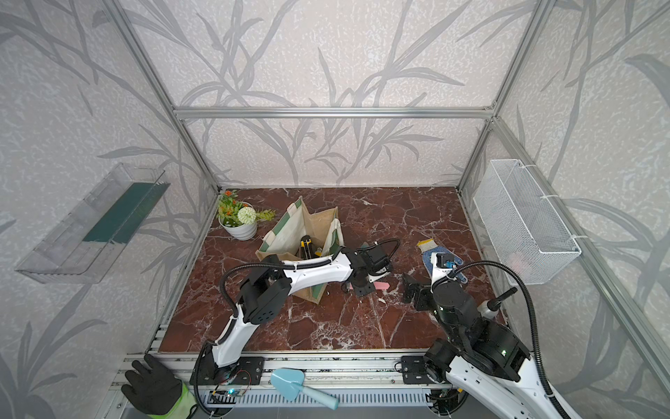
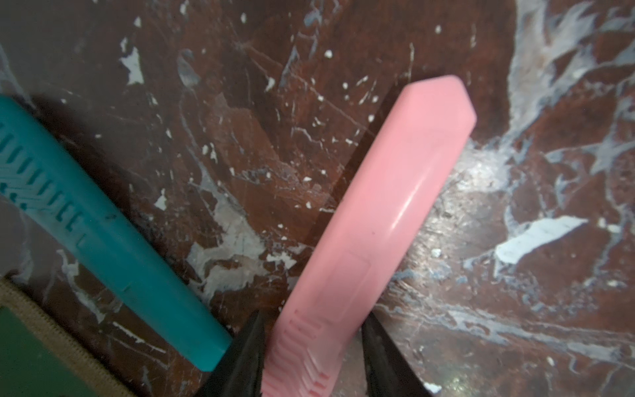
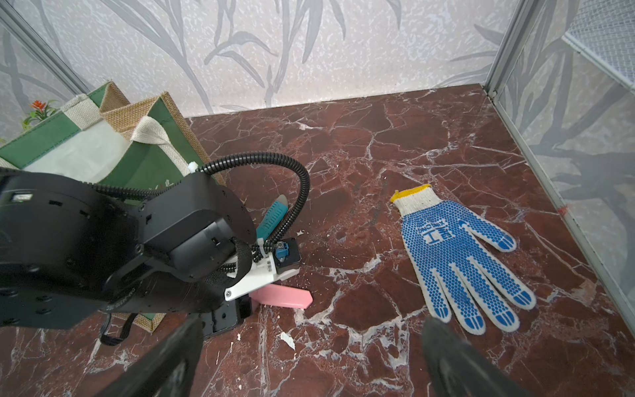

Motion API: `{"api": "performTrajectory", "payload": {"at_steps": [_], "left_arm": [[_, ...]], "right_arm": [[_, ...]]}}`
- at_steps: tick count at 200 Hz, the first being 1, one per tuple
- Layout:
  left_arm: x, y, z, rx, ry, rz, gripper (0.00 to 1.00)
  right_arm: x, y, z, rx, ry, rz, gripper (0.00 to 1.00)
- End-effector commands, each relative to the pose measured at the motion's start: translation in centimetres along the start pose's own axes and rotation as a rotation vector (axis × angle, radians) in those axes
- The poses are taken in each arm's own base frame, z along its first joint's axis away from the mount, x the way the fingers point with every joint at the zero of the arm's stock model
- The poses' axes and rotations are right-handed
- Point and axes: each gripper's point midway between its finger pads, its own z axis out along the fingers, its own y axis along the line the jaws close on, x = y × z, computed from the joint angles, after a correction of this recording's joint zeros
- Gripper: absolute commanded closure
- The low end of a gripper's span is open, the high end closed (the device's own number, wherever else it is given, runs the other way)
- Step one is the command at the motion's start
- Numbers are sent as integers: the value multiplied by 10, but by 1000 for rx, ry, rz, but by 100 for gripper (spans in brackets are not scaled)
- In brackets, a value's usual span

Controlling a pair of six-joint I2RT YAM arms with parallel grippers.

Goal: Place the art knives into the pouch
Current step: Pick up the utility knife at the center of the board.

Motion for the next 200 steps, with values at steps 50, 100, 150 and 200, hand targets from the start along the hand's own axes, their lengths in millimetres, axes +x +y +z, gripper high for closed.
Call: {"api": "performTrajectory", "payload": {"at_steps": [50, 100, 150, 200], "left_arm": [[41, -14, 32, 101, 173, -24, 51], [44, -11, 34, 107, 185, -68, 62], [38, 5, 34, 76, 160, -167, 68], [23, 19, 24, 38, 120, -216, 67]], "right_arm": [[2, -5, 1, 25, -7, 2, 1], [1, -4, 2, 22, -13, 6, 1], [2, -5, 3, 23, -10, 14, 1], [7, 3, 6, -14, 8, 22, 1]]}}
